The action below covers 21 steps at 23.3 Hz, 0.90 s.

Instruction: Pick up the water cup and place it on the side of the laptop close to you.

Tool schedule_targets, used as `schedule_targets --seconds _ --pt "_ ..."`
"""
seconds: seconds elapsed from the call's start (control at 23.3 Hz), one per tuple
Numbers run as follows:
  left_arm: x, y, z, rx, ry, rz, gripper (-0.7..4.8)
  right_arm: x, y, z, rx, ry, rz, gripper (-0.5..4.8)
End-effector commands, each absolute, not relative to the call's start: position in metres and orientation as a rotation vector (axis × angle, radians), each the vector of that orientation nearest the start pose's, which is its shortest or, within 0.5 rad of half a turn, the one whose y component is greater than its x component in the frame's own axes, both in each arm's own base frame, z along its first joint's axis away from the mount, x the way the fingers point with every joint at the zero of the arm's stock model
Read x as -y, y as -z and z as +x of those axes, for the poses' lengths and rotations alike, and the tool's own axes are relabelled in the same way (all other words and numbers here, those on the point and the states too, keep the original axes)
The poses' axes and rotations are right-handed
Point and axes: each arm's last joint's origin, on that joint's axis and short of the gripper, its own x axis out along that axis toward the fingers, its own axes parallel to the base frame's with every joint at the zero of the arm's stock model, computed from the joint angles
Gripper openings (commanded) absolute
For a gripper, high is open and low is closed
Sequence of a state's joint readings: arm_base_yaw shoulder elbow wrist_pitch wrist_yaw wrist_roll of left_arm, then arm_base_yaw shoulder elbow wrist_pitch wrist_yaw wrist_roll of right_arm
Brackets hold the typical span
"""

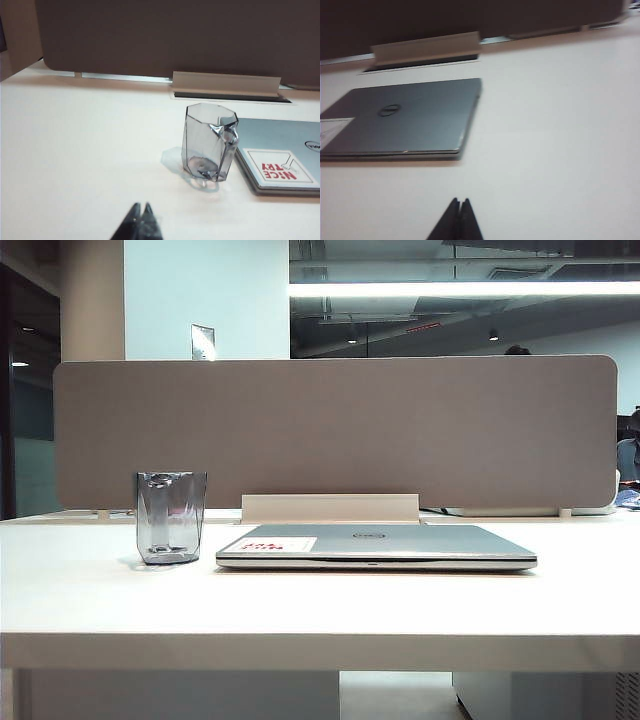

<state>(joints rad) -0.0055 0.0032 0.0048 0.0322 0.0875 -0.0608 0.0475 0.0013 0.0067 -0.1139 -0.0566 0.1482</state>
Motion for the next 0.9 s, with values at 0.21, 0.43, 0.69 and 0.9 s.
schedule_targets --seconds 0.21,0.43,0.69,0.9 --pt "0.004 -0.175 0.096 0.075 0.126 -0.079 -0.05 -0.010 -0.163 0.097 -0.035 -0.212 0.197 -0.03" --pt "0.004 -0.191 0.094 0.112 0.129 -0.076 -0.05 -0.011 -0.171 0.096 0.024 -0.276 0.237 -0.03" --pt "0.005 -0.209 0.103 0.043 0.169 -0.071 -0.05 -0.011 -0.170 0.096 0.021 -0.286 0.237 -0.03" --pt "0.006 -0.221 0.118 0.042 0.200 -0.047 -0.05 -0.011 -0.170 0.096 0.022 -0.285 0.236 -0.03"
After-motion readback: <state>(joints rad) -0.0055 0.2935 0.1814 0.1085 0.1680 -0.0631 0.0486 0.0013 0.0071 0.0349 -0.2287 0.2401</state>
